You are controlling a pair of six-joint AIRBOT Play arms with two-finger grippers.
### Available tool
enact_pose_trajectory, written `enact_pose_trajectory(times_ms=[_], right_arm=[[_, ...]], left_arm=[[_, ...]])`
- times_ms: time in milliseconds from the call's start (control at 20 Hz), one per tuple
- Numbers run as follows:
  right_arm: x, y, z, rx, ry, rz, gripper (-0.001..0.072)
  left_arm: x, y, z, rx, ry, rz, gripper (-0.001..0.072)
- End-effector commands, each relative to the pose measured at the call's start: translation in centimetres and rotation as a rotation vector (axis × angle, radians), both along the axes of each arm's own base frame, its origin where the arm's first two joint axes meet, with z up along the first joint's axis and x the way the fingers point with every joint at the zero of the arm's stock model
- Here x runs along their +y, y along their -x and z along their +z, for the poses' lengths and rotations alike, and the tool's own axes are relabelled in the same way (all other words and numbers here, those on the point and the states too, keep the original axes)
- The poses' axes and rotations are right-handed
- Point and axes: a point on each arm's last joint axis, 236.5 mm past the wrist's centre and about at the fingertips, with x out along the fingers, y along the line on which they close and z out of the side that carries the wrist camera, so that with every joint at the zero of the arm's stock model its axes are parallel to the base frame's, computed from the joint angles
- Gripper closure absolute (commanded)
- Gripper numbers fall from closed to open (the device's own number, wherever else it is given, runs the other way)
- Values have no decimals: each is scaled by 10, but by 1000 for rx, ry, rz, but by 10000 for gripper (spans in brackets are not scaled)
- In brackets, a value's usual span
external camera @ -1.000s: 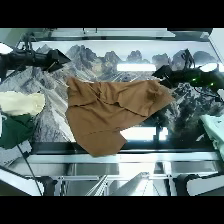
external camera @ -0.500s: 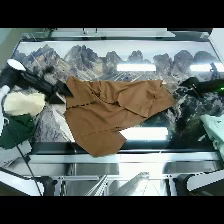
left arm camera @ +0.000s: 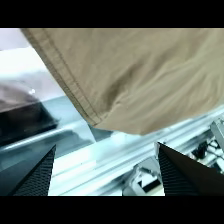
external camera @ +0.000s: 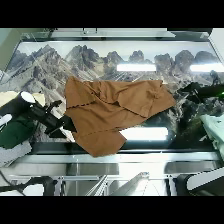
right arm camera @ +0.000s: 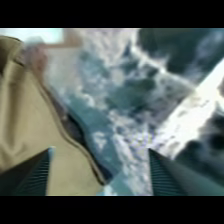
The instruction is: Fold the shirts.
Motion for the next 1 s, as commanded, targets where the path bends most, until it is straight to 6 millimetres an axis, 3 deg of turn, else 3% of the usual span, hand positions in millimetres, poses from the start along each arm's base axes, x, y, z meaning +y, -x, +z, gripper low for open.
enact_pose_trajectory(times_ms=[0, 150, 250, 350, 400, 500, 550, 600, 650, 800, 950], right_arm=[[30, 10, -30, 82, -69, 65, 216], [63, 5, -27, 72, -104, 131, 238], [72, 5, -24, 72, -105, 162, 239], [77, 7, -22, 78, -112, 183, 240], [79, 10, -22, 83, -119, 200, 244], [82, 22, -26, 114, -134, 245, 357], [83, 29, -30, 137, -134, 263, 352], [84, 34, -34, 156, -140, 277, 352], [86, 38, -36, 171, -155, 287, 375], [84, 36, -34, 154, -141, 304, 372], [72, 30, -27, 140, -84, 334, 372]], left_arm=[[-10, -11, -17, -101, 1, 105, 5], [-35, -29, -28, -149, 64, 138, 15], [-51, -27, -41, -119, 110, 130, 16], [-61, -22, -45, -88, 158, 101, 293], [-64, -22, -44, -72, 179, 92, 323], [-67, -23, -39, -51, 202, 70, 323], [-67, -25, -37, -53, 207, 63, 423], [-67, -27, -34, -60, 210, 60, 589], [-66, -30, -32, -67, 214, 56, 682], [-59, -43, -27, -96, 217, 65, 682], [-39, -58, -17, -113, 226, 100, 682]])
